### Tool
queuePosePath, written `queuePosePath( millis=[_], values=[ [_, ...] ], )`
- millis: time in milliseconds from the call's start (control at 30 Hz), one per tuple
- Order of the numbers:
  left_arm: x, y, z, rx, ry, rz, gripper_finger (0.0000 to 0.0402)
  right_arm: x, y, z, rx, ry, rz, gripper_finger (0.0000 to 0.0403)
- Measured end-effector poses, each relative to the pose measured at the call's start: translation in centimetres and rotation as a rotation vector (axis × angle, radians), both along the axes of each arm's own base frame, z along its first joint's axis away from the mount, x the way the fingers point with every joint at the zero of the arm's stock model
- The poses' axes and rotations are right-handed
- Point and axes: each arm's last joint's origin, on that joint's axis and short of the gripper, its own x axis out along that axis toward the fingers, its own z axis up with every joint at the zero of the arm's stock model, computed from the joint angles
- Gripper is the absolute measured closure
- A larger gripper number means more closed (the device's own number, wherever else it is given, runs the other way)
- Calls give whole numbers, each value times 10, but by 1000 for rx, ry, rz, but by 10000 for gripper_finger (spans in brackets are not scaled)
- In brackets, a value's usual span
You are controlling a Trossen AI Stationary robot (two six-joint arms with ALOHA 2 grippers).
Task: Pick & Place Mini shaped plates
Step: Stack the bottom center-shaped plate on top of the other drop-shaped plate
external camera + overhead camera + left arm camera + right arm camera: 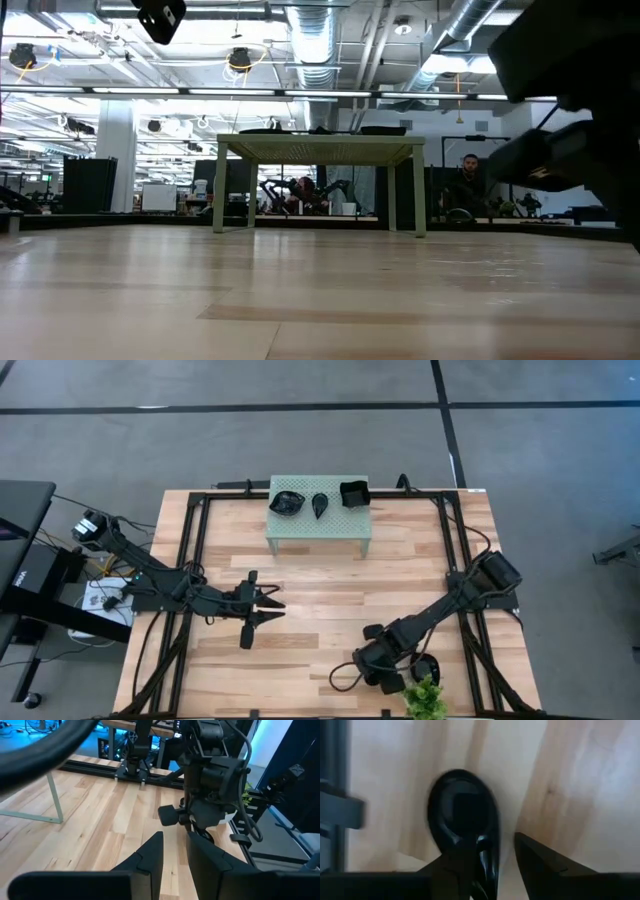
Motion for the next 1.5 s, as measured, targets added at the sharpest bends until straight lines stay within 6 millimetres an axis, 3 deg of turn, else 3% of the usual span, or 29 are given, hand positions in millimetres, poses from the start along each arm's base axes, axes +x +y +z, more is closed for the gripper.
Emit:
queuePosePath(
  millis=[233,533,700,867,1100,1267,1500],
  values=[
    [0,0,1,-3,-5,0,316,2,-2,-3,1,4,18,276],
    [0,0,1,-3,-6,-1,316,16,-22,-2,33,11,-119,395],
    [0,0,1,-4,-6,-1,316,29,-39,-1,57,2,-335,381],
    [0,0,1,-4,-6,-1,316,40,-59,-1,71,17,-536,396],
    [0,0,1,-4,-6,-1,316,55,-101,-1,8,-43,-762,385],
    [0,0,1,-3,-5,-1,316,64,-126,1,46,-78,-771,369],
    [0,0,1,-4,-5,-1,316,71,-136,11,130,-38,-679,345]
  ],
)
